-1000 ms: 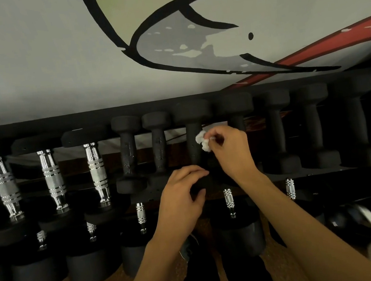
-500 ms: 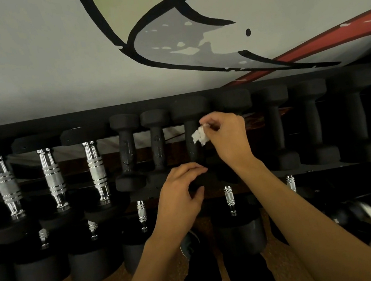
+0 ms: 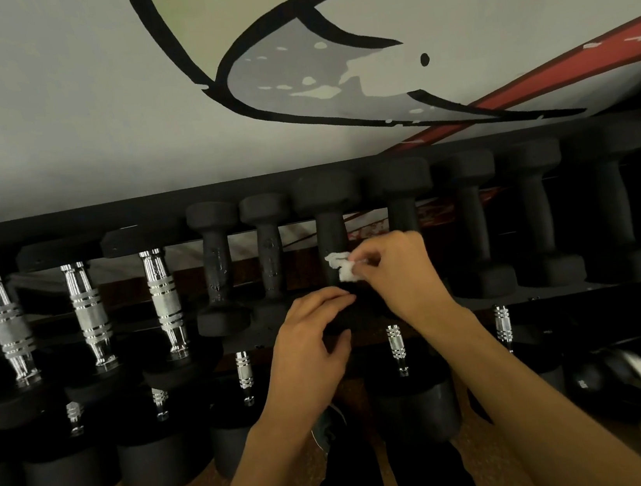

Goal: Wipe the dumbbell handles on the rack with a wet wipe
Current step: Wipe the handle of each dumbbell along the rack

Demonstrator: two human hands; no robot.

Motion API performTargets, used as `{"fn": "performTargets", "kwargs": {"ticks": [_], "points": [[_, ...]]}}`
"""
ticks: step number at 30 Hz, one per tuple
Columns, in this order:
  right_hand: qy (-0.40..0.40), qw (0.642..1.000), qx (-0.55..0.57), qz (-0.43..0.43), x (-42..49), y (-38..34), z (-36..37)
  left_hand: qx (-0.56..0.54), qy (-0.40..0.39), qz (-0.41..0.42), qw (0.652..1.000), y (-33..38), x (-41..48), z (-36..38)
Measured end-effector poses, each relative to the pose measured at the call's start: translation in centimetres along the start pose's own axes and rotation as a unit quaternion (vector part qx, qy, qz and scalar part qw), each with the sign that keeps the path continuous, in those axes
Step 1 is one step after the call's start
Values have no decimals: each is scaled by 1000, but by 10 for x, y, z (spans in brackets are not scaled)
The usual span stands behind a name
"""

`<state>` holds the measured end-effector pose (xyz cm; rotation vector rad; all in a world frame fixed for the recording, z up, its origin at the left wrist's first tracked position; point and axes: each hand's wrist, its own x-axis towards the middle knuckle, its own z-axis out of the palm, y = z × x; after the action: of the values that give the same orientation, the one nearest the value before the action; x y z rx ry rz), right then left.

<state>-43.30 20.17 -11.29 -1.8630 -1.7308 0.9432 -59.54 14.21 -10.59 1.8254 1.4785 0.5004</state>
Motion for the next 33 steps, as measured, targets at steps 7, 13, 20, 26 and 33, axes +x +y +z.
{"fn": "performTargets", "kwargs": {"ticks": [7,13,20,26,33], "points": [[133,989,55,-23,35,-11,2,-9,6,-3,1000,1,-1,1],[158,986,51,7,10,-11,17,-3,7,-5,1000,1,-1,1],[22,1000,-14,-8,-22,3,12,-4,13,-3,1000,3,0,0],[49,998,24,-13,-3,1,4,-6,21,-4,1000,2,1,3],[174,982,51,-51,33,-14,6,-18,36,-9,999,2,2,4]]}}
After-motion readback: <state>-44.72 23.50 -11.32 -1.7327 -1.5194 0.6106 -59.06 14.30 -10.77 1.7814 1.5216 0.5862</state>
